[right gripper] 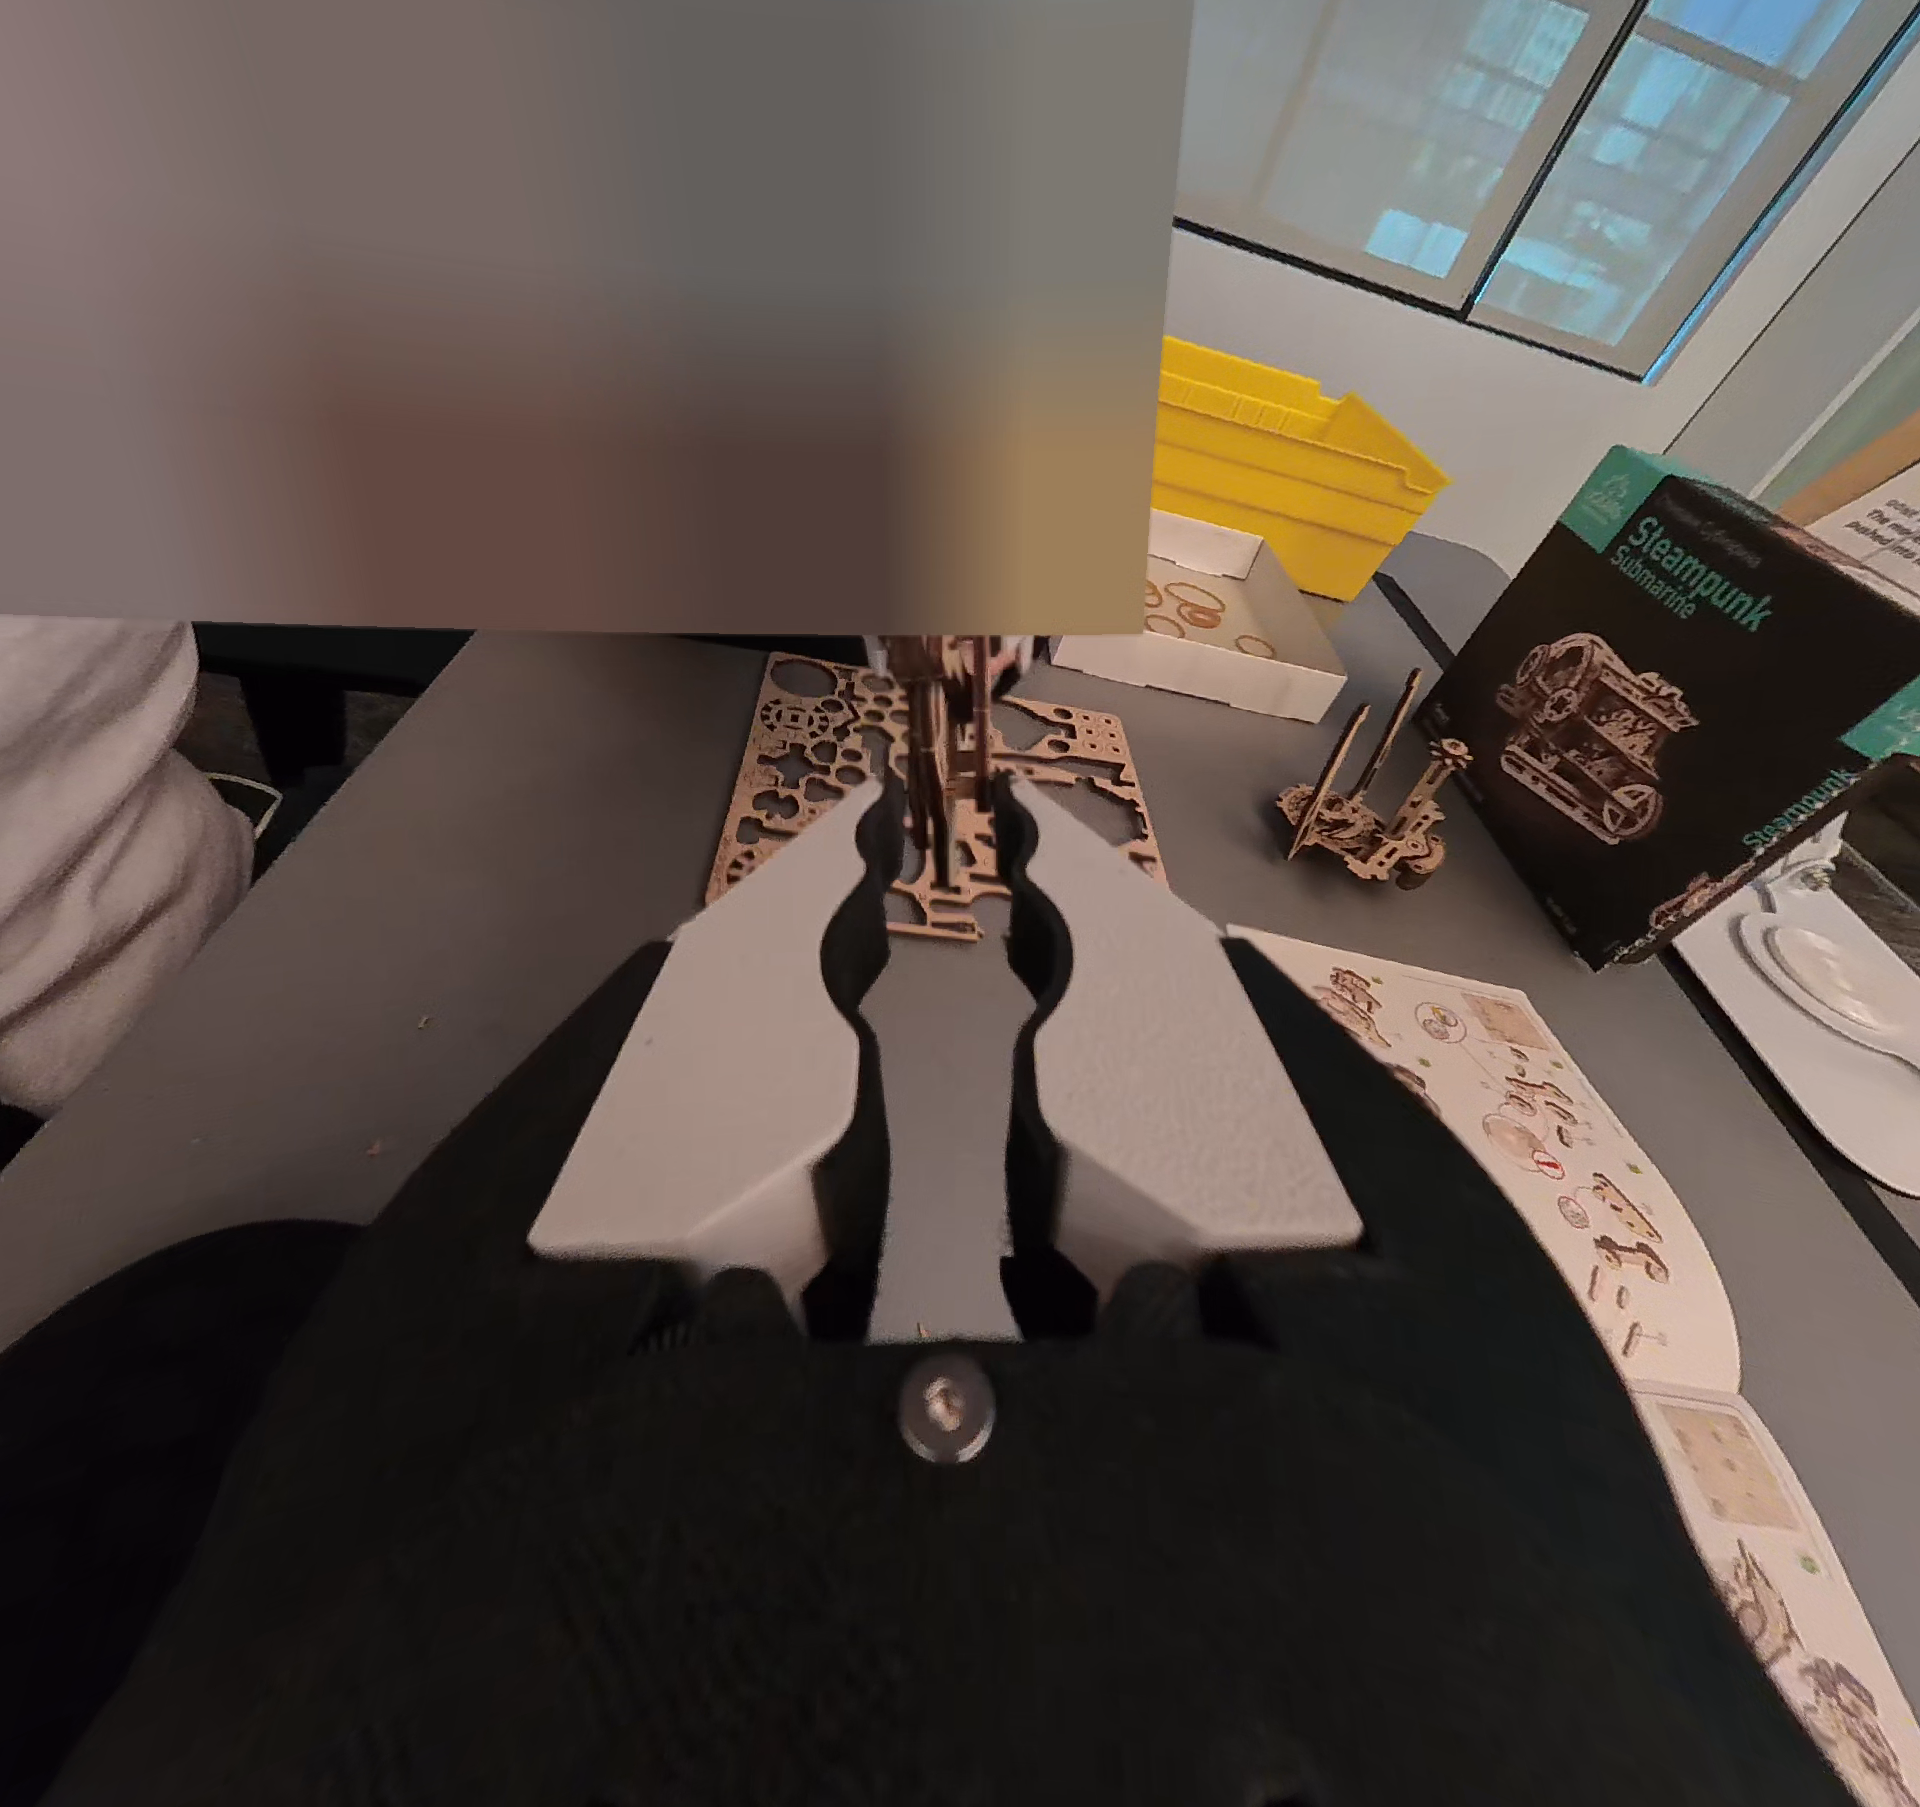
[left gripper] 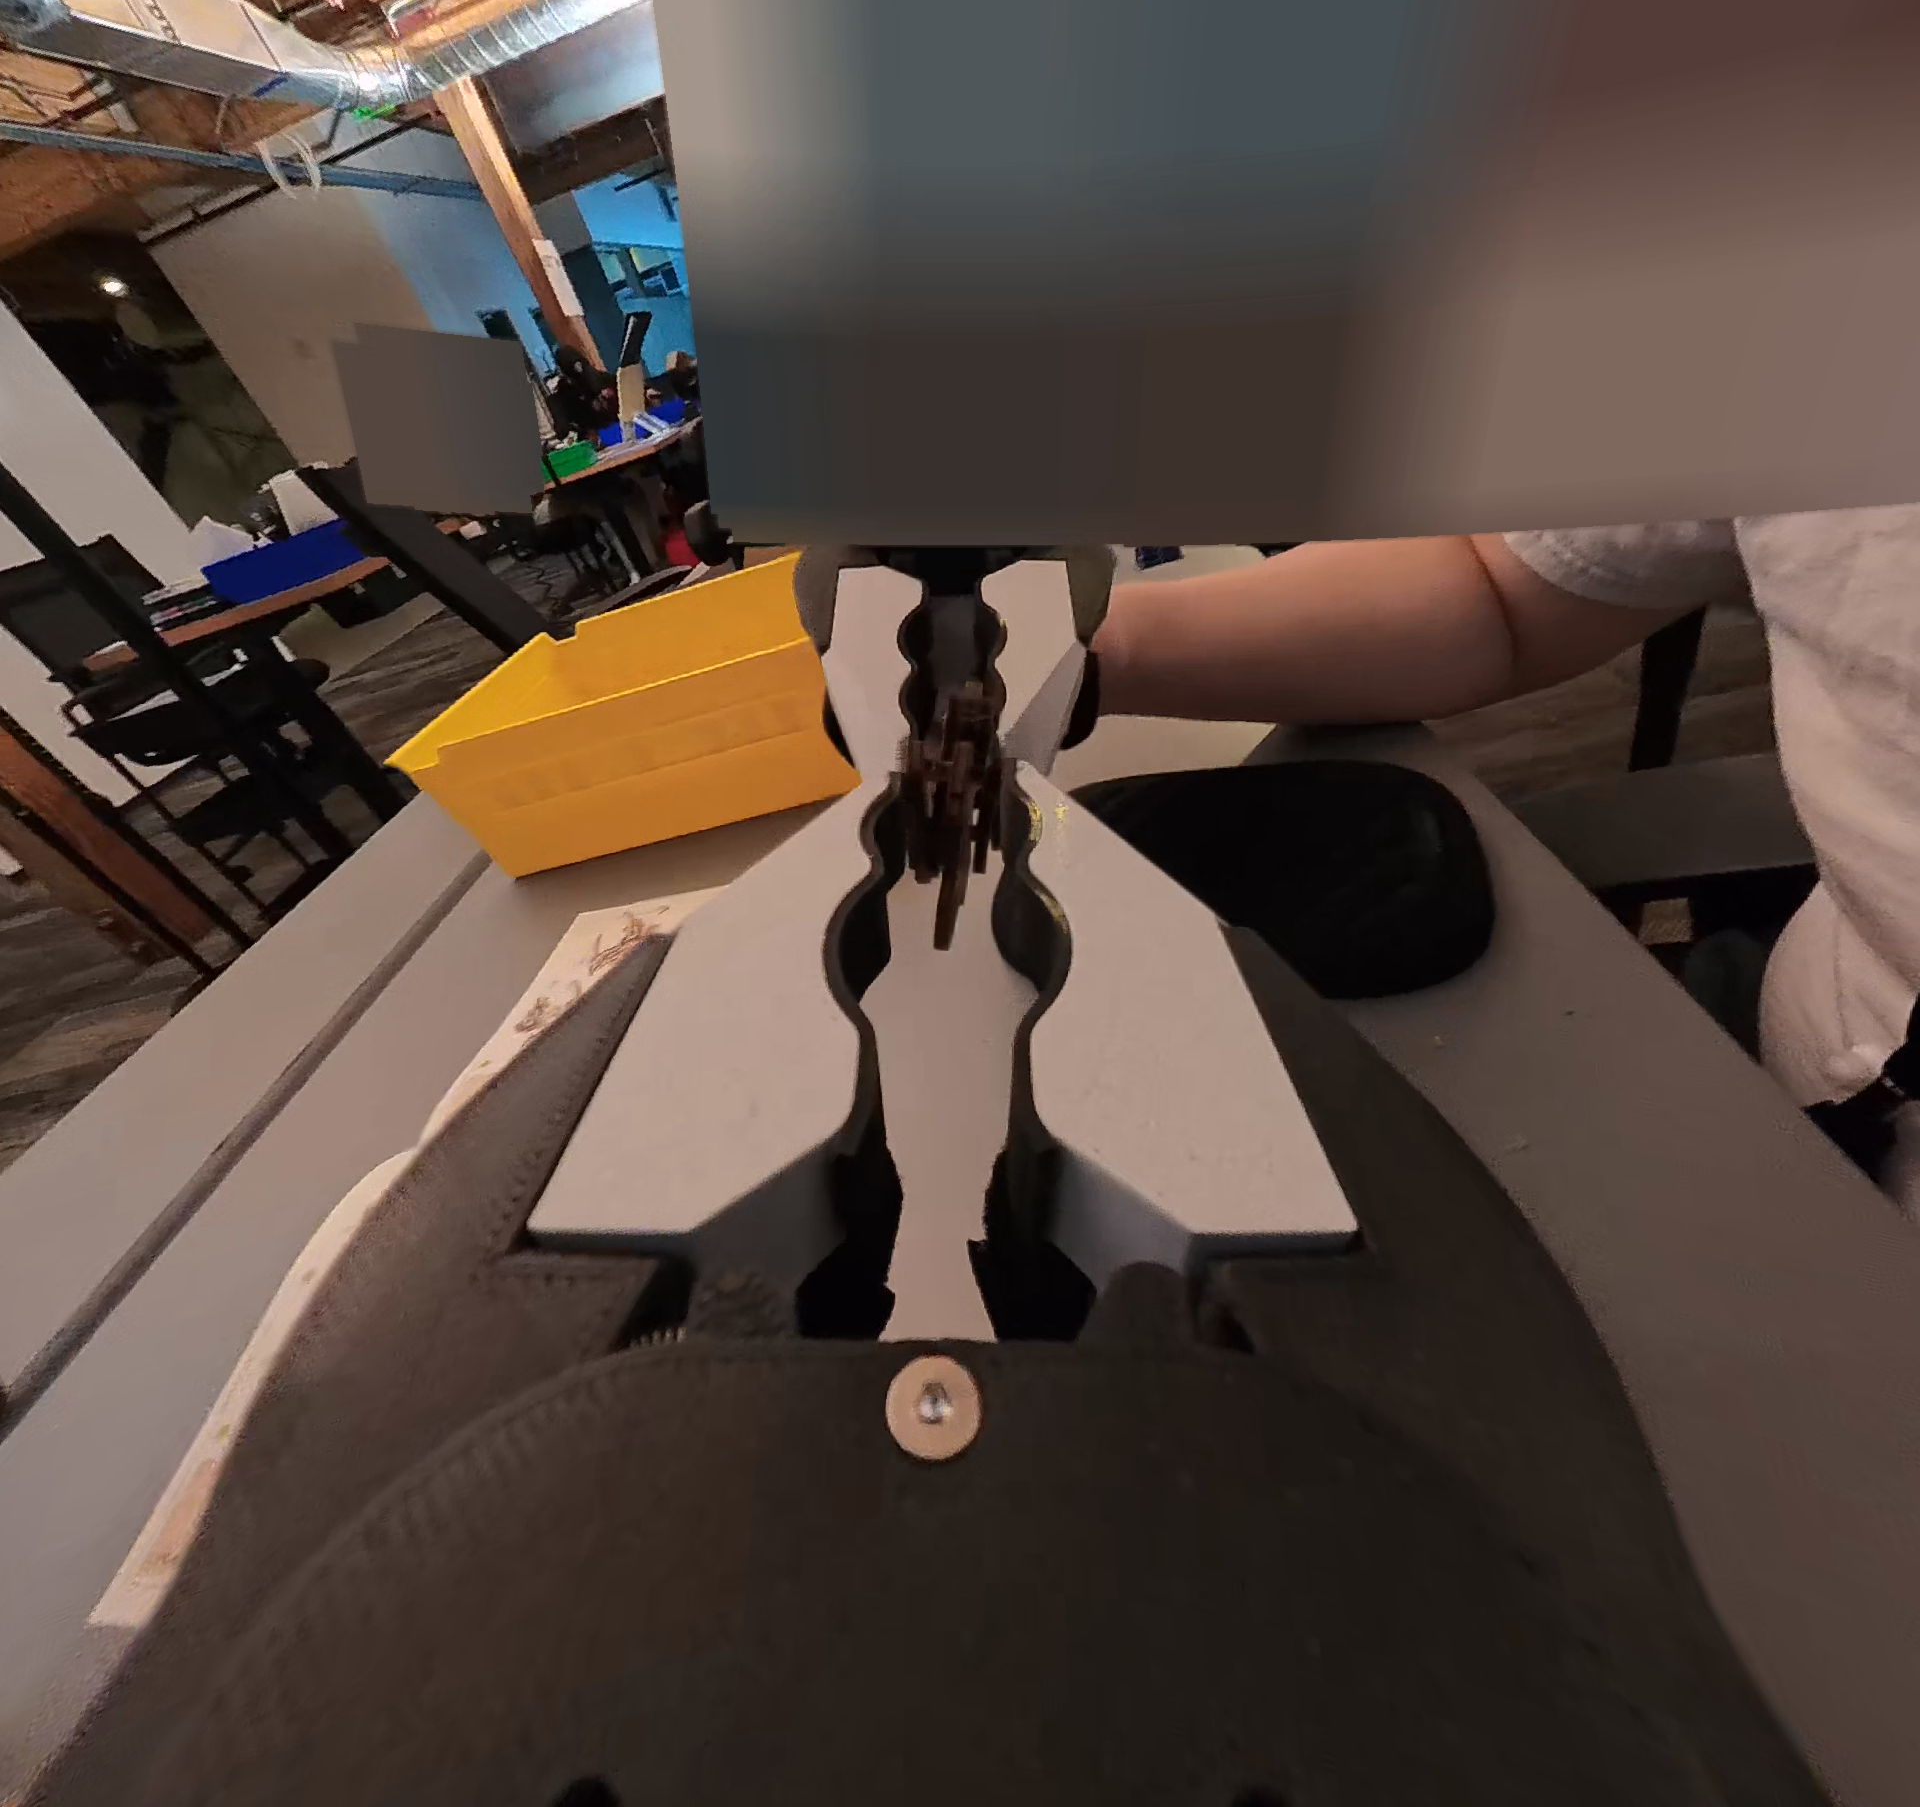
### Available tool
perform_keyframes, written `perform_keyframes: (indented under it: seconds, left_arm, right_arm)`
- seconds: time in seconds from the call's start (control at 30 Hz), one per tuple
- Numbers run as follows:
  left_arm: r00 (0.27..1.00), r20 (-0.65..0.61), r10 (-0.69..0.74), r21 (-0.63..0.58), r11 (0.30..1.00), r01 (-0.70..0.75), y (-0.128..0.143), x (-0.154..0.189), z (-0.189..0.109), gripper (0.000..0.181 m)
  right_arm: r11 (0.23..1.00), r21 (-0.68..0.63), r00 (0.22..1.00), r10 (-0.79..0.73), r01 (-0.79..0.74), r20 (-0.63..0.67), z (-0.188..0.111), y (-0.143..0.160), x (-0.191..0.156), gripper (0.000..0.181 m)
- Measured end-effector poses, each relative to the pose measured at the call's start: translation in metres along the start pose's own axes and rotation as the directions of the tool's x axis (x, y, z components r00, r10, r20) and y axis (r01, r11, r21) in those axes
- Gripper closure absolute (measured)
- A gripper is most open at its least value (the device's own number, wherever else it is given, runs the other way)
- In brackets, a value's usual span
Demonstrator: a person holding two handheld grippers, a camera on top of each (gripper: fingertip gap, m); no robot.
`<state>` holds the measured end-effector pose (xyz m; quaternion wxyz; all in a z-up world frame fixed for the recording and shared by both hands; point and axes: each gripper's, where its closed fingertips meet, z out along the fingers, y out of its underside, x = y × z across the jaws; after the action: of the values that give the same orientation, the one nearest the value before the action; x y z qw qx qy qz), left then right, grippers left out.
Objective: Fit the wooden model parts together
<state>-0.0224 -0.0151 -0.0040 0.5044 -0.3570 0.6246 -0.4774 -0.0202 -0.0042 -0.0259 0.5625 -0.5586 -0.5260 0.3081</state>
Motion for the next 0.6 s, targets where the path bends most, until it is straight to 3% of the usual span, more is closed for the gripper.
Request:
perform_keyframes:
  seconds: [0.1,0.2,0.3,0.37,0.47,0.6]
  left_arm:
    - [0.997,0.034,0.065,-0.073,0.995,-0.062,0.009,-0.003,0.002,0.166]
    - [0.988,0.049,0.149,-0.204,0.969,-0.136,0.028,-0.004,0.006,0.165]
    - [0.992,0.019,0.122,-0.264,0.958,-0.113,0.039,0.002,0.011,0.165]
    - [0.996,0.02,0.084,-0.266,0.961,-0.075,0.041,0.002,0.012,0.165]
    - [0.993,0.005,-0.116,-0.212,0.971,0.114,0.035,-0.001,0.012,0.166]
    - [0.886,-0.047,-0.462,-0.158,0.879,0.45,0.033,-0.007,0.011,0.166]
  right_arm:
    - [1.0,0.024,0.999,-0.005,0.006,-0.038,0.003,-0.008,0.002,0.139]
    - [0.993,0.053,0.989,-0.098,0.104,-0.106,0.001,-0.023,0.001,0.148]
    - [0.975,-0.099,0.969,-0.211,0.199,-0.127,0.006,-0.006,0.001,0.154]
    - [0.979,-0.122,0.979,-0.178,0.165,-0.096,0.007,0.002,0.0,0.159]
    - [0.996,-0.077,0.998,-0.043,0.04,-0.05,0.002,0.001,0.001,0.166]
    - [0.979,-0.018,0.979,0.204,-0.204,0.015,-0.006,0.003,0.01,0.169]
